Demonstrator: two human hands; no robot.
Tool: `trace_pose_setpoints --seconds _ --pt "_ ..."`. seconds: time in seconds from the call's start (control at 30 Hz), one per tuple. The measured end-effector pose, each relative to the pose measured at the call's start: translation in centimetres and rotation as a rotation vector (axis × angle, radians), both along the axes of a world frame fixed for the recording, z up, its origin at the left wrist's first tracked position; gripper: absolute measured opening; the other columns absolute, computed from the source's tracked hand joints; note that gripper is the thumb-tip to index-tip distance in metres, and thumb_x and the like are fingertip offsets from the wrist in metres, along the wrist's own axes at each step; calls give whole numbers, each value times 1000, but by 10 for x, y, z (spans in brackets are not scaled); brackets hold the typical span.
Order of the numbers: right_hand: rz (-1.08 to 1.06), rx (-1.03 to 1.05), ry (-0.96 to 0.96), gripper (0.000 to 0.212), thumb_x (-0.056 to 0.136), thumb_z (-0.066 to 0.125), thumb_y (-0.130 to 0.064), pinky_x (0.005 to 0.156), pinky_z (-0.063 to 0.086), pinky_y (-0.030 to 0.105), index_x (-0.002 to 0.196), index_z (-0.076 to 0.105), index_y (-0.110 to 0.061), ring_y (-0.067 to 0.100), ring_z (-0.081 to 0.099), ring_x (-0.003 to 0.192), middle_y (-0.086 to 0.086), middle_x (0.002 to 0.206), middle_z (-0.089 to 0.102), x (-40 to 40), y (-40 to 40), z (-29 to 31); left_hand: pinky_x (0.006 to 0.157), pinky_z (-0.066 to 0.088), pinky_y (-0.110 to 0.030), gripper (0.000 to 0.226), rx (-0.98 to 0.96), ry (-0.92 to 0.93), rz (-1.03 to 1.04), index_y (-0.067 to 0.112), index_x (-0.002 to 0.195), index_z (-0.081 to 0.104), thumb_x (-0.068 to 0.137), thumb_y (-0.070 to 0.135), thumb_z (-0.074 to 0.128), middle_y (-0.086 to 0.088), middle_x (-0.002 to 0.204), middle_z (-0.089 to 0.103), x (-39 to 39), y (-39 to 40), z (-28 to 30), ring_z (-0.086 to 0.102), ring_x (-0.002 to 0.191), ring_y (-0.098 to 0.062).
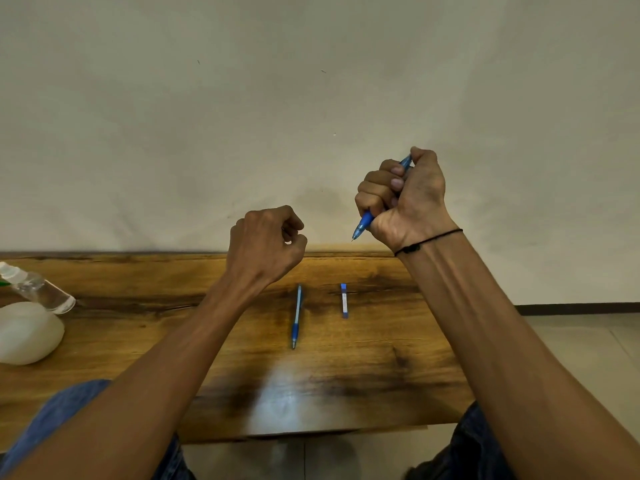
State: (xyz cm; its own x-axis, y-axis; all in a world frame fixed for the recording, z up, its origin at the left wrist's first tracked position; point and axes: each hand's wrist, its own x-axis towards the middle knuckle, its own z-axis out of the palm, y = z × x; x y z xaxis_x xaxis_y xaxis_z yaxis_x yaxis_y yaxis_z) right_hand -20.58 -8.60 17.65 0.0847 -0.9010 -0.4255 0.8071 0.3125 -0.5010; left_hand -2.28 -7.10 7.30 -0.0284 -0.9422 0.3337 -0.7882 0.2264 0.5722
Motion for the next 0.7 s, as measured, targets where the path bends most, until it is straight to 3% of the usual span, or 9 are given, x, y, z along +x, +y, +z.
trace_pose_setpoints --seconds 0.57,0.7 --pt "-35 24 14 51 103 35 -42 35 14 17 57 36 -17 9 16 32 -7 44 25 0 -4 -6 83 62 -40 33 19 4 -5 18 103 79 81 36 61 3 91 79 0 3 1 74 83 -14" --pt "-18 38 5 57 107 33 -48 35 15 19 61 40 -16 9 18 33 -6 45 28 0 -6 -7 83 62 -39 33 17 4 -15 17 103 79 82 35 62 2 91 80 1 2 0 75 84 -14"
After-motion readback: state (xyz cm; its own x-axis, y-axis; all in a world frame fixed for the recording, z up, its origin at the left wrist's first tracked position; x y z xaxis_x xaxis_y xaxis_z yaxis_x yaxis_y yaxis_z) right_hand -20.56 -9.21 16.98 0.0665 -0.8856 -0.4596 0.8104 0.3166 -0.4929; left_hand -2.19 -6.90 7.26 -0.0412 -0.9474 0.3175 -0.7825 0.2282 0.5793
